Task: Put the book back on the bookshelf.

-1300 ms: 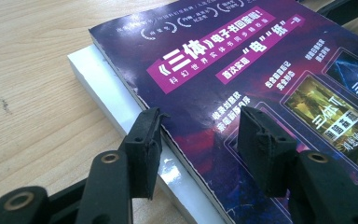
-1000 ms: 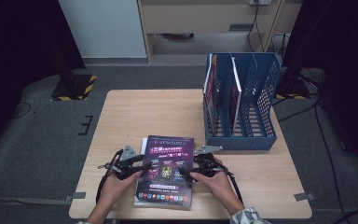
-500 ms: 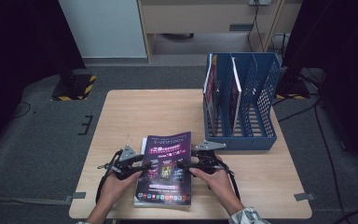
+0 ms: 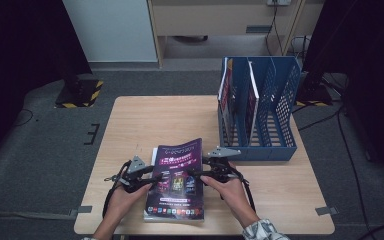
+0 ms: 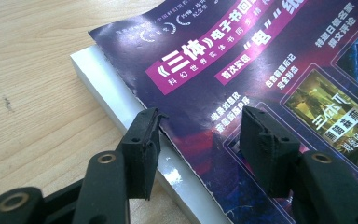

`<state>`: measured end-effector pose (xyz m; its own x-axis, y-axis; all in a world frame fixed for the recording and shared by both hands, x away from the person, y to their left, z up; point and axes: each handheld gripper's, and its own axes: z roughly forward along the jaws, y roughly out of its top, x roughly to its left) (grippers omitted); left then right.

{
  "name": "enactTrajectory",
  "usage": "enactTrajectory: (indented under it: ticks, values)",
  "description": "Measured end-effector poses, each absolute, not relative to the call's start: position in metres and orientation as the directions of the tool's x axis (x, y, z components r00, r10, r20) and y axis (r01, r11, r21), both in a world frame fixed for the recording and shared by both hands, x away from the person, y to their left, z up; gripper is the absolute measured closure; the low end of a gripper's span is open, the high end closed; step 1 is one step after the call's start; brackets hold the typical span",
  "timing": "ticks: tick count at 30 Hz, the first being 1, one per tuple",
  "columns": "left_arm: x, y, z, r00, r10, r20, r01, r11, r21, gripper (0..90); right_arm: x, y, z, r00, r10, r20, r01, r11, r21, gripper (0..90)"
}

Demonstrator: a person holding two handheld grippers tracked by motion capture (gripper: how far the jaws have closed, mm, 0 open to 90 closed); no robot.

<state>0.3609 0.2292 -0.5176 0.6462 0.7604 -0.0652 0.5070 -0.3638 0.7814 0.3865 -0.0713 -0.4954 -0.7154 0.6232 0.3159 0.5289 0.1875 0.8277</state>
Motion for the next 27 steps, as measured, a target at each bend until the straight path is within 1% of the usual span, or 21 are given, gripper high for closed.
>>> enactTrajectory:
  ticks: [6,11,13,22,24,26,27]
  values:
    - [0.361,0.230,-0.518,0.645,0.761,-0.067,0.508,-0.362,0.782,47.1,0.389,-0.065,-0.489,-0.731,0.613,0.301,0.509,0.195,0.839,24.9]
    - [0.361,0.230,-0.518,0.645,0.761,-0.064,0.507,-0.364,0.781,46.7,0.392,-0.061,-0.487,-0.729,0.610,0.311,0.518,0.194,0.833,24.8]
    - [0.361,0.230,-0.518,0.645,0.761,-0.065,0.507,-0.363,0.782,46.7,0.393,-0.059,-0.485,-0.724,0.604,0.332,0.531,0.181,0.828,24.7]
    - [0.361,0.230,-0.518,0.645,0.762,-0.065,0.507,-0.362,0.783,46.6,0.396,-0.046,-0.481,-0.732,0.619,0.284,0.525,0.246,0.815,22.4]
    - [0.360,0.229,-0.518,0.644,0.763,-0.062,0.505,-0.363,0.783,46.5,0.397,-0.043,-0.481,-0.731,0.621,0.282,0.530,0.257,0.808,24.4]
    - [0.360,0.229,-0.517,0.644,0.763,-0.057,0.504,-0.367,0.782,46.4,0.397,-0.040,-0.481,-0.736,0.622,0.268,0.519,0.264,0.813,29.4]
    - [0.360,0.229,-0.517,0.644,0.763,-0.057,0.504,-0.367,0.782,46.3,0.398,-0.039,-0.481,-0.736,0.620,0.270,0.519,0.262,0.813,30.1]
